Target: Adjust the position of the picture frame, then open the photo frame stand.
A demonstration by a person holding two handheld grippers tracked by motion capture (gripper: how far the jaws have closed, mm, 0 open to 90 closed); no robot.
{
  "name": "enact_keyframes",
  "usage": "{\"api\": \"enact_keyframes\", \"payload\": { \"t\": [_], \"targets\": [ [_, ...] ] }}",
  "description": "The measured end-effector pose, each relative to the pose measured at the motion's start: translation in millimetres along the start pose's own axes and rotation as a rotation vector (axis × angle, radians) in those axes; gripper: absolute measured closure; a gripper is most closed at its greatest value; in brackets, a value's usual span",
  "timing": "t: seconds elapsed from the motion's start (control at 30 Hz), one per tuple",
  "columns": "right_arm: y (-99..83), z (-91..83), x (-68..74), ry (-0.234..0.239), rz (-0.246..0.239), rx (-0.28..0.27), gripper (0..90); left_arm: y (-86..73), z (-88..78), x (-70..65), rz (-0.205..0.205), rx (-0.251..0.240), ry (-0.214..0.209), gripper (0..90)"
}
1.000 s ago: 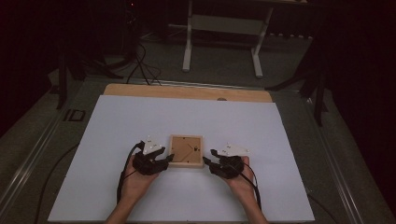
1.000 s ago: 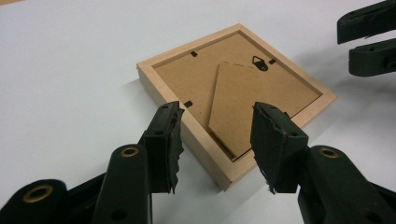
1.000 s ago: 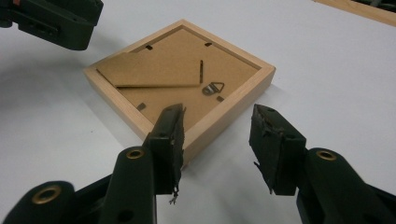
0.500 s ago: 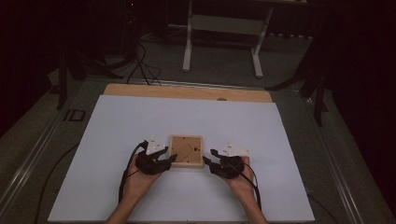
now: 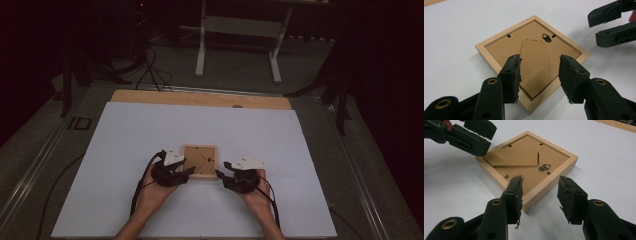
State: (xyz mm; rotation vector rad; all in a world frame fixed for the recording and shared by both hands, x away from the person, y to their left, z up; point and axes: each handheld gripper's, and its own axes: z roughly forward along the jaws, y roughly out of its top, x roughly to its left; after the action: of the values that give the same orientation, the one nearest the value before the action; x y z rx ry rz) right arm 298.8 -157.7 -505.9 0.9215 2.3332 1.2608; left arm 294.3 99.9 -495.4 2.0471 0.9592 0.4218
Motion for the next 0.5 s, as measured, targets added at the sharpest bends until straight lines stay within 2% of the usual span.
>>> {"api": "enact_keyframes", "payload": {
  "t": [0.3, 0.4, 0.47, 0.5],
  "targets": [
    [-1.4, 5.6, 4.4, 0.014, -0.017, -0.003, 60.1, 5.3, 6.5, -3.8, 0.023, 0.01, -0.003, 52.0],
    [-1.6, 7.1, 4.8, 0.01, -0.017, -0.005, 70.1, 6.2, 7.7, -4.2, 0.033, 0.017, -0.003, 51.8],
    [-1.8, 7.8, 4.9, 0.005, -0.016, -0.001, 72.4, 6.3, 8.0, -4.1, 0.034, 0.018, -0.003, 51.9],
    [-2.3, 9.1, 4.8, -0.004, -0.012, 0.007, 76.5, 6.3, 8.7, -4.1, 0.031, 0.017, -0.003, 51.9]
  ]
}}
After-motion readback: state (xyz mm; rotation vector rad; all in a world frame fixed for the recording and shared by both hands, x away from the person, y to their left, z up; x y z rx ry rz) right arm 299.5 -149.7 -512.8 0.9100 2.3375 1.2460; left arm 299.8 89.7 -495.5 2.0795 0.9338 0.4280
